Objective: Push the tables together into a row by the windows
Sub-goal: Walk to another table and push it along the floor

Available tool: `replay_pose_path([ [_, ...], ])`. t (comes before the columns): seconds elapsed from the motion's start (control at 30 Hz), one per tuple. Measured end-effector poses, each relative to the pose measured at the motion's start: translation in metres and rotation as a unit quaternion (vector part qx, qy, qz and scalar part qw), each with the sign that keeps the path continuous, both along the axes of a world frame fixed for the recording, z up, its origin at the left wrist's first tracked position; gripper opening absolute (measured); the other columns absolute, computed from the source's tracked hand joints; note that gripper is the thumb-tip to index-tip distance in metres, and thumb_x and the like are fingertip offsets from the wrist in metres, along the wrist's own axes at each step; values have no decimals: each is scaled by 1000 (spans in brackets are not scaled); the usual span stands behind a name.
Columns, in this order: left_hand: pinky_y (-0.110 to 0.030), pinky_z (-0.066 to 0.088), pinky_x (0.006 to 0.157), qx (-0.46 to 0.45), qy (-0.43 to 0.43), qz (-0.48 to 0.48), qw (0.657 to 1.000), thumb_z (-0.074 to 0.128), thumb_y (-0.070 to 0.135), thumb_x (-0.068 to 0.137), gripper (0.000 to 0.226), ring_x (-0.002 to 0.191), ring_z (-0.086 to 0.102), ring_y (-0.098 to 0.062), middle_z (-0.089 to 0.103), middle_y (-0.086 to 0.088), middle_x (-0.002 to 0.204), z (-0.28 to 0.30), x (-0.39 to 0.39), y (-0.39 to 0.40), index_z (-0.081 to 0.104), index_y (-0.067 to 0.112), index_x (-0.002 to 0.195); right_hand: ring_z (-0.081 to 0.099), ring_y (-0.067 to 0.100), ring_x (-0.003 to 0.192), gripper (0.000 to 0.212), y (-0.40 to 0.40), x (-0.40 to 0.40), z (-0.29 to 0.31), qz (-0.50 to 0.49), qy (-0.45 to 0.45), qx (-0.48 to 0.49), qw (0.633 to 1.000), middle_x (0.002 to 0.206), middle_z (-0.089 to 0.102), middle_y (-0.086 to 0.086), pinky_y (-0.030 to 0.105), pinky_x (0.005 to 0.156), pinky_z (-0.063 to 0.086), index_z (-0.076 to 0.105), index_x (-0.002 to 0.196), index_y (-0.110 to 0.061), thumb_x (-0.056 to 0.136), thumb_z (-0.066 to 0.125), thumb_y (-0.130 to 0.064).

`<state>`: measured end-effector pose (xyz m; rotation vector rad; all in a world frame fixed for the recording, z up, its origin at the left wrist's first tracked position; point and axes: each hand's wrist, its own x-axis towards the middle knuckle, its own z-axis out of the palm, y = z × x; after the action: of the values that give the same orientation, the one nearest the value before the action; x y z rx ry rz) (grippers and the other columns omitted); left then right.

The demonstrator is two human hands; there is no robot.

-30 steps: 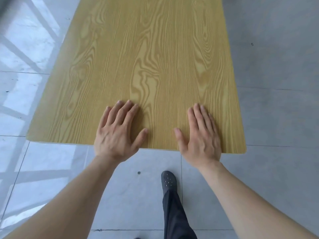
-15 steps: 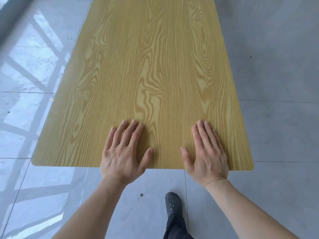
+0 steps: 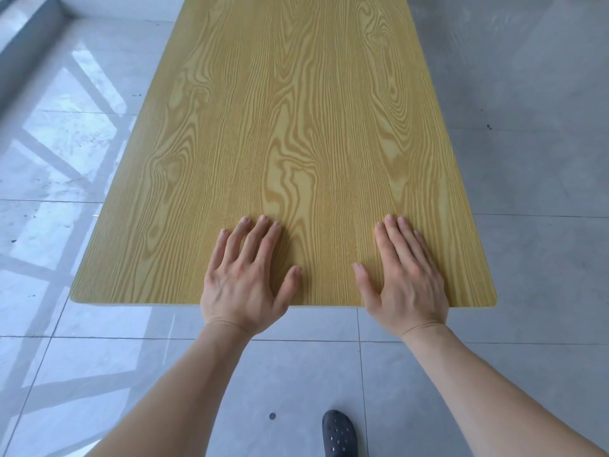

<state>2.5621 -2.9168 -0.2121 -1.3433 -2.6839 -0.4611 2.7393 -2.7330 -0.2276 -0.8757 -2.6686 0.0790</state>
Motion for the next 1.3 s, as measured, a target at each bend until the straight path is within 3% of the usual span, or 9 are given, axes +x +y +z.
replay_pose_path([
  [0.3, -50, 22, 126, 13, 8, -2, 1000, 42, 61, 96, 69, 152, 34, -27, 49, 0, 157, -4, -60, 50, 50, 18, 150, 29, 29, 155, 78, 48, -59, -2, -13, 9, 1, 1000, 163, 37, 16, 48, 126, 25, 44, 152, -1, 101, 31, -59],
  [0.77, -50, 20, 127, 8, -2, -7, 1000, 41, 61, 95, 71, 153, 32, -26, 48, 1, 158, -3, -63, 49, 49, 18, 151, 26, 28, 156, 78, 46, -61, 1, -22, -12, -4, 1000, 164, 35, 15, 48, 126, 25, 42, 154, -2, 101, 31, -59],
  [1.13, -47, 12, 129, -56, -49, -6, 997, 38, 69, 95, 76, 158, 18, -18, 35, 6, 165, 11, -62, 49, 37, 24, 157, 7, 27, 160, 83, 45, -58, 18, -6, -96, -77, 992, 171, 14, 15, 49, 128, 17, 24, 161, -3, 103, 24, -63],
  [1.3, -44, 17, 128, -71, -84, 2, 994, 32, 71, 96, 78, 155, 27, -21, 40, 4, 162, 39, -54, 58, 40, 22, 155, 10, 25, 159, 87, 51, -56, 45, -8, -126, -136, 983, 171, 18, 12, 45, 129, 19, 23, 162, -7, 101, 17, -68],
])
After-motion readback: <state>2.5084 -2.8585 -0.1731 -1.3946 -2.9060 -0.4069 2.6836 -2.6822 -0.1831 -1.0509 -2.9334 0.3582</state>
